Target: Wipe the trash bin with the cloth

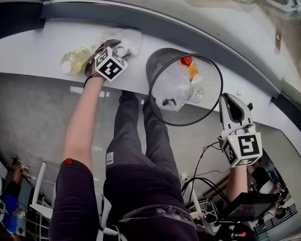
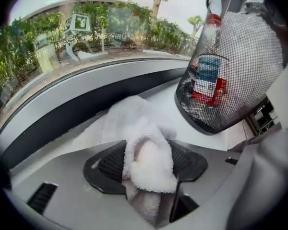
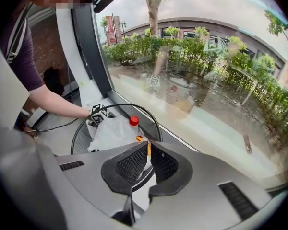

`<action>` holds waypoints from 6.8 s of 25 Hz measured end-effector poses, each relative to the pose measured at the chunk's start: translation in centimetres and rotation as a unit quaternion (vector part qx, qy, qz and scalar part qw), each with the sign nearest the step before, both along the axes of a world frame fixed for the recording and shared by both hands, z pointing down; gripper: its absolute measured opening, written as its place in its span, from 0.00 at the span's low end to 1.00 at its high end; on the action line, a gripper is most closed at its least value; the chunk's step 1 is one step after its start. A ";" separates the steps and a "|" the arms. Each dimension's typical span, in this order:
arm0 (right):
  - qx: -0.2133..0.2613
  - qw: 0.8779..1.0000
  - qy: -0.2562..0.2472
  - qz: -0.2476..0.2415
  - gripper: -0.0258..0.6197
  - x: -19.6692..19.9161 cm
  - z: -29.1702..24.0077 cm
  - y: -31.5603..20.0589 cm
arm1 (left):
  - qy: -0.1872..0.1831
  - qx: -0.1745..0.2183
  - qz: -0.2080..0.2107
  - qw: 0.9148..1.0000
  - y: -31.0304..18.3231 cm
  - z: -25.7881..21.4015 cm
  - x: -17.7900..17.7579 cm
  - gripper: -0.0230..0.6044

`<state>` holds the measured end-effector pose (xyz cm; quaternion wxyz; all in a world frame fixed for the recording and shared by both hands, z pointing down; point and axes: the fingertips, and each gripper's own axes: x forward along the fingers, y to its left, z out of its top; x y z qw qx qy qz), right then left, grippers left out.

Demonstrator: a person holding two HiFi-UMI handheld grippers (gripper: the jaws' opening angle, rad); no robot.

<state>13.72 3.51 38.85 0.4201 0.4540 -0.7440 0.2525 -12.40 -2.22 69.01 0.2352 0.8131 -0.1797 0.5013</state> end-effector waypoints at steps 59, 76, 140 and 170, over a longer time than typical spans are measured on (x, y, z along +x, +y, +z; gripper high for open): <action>-0.133 0.983 -0.072 0.104 0.14 2.2 7.5 0.0 | 0.323 0.114 -0.065 0.937 -0.9 -22.4 7.4 0.19; -0.167 0.888 -0.225 0.364 0.11 4.7 7.9 6.1 | 0.325 0.037 -0.076 0.942 10.3 -22.7 7.5 0.18; -0.163 0.847 -0.290 0.414 0.17 7.1 7.5 5.2 | 0.319 0.081 -0.100 0.939 2.7 -22.5 9.5 0.18; -0.217 0.880 -0.262 0.332 0.20 6.7 7.9 3.2 | 0.345 0.096 -0.056 0.932 0.0 -25.9 8.1 0.18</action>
